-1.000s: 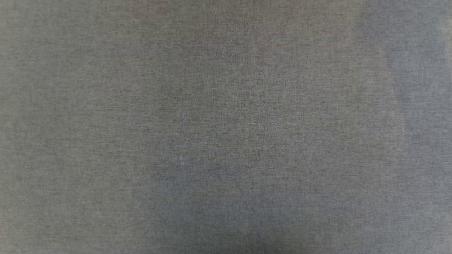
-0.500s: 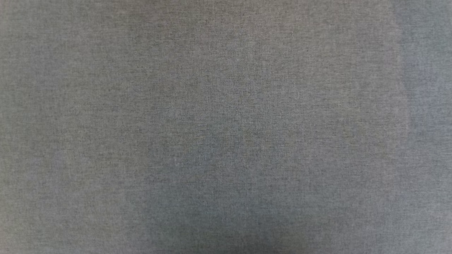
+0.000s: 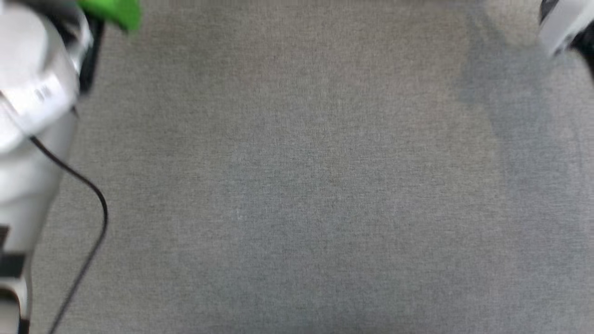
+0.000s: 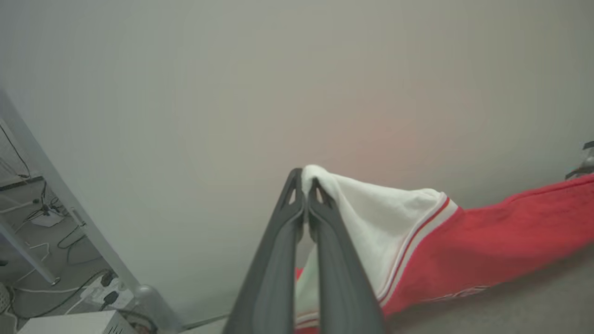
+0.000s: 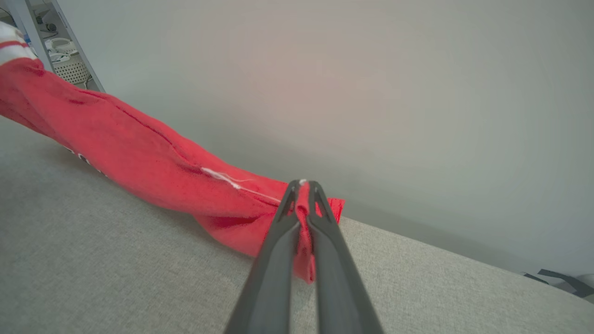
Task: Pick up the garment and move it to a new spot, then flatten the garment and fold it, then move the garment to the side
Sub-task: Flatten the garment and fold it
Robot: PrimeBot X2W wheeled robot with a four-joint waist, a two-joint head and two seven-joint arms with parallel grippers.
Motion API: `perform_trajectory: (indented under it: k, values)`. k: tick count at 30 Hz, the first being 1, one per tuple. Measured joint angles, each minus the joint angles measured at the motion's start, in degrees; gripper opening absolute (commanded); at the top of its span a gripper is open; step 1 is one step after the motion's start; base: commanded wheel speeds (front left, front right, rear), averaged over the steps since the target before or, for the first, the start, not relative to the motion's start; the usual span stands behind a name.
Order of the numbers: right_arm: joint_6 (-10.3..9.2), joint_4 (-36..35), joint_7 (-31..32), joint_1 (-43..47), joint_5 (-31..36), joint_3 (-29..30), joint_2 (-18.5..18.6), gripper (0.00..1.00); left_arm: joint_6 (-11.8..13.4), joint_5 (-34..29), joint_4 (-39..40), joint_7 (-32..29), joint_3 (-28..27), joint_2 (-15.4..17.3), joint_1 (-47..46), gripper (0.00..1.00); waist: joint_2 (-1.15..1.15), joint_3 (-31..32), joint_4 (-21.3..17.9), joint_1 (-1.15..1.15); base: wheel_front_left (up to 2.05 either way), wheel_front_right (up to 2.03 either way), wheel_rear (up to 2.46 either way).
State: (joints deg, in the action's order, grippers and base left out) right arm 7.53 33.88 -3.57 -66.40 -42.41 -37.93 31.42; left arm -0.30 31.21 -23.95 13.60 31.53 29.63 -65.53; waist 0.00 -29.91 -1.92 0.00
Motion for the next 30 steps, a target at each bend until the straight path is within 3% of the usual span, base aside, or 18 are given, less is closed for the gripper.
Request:
perform_trajectory:
  k: [15,22,30]
  values:
    - [0.0,-9.87,-1.89,30.38,-6.03,-6.02,8.38,0.0,11.63,5.56,19.48,-2.66,4.88,5.58,44.44,0.0,0.0,12.82,1.49,0.0,0.0,0.0,0.0]
    - [0.0,-14.78,-0.88,43.65,-7.21,-3.94,10.31,0.0,16.83,9.46,25.72,-3.8,5.89,6.59,58.57,0.0,0.0,17.98,2.07,-0.01,0.0,0.0,0.0]
    - [0.0,-20.65,0.99,59.09,-7.17,2.67,11.9,0.0,18.49,14.7,27.86,-3.8,6.91,6.47,69.68,0.0,0.0,22.38,2.24,-0.01,0.0,0.0,0.0]
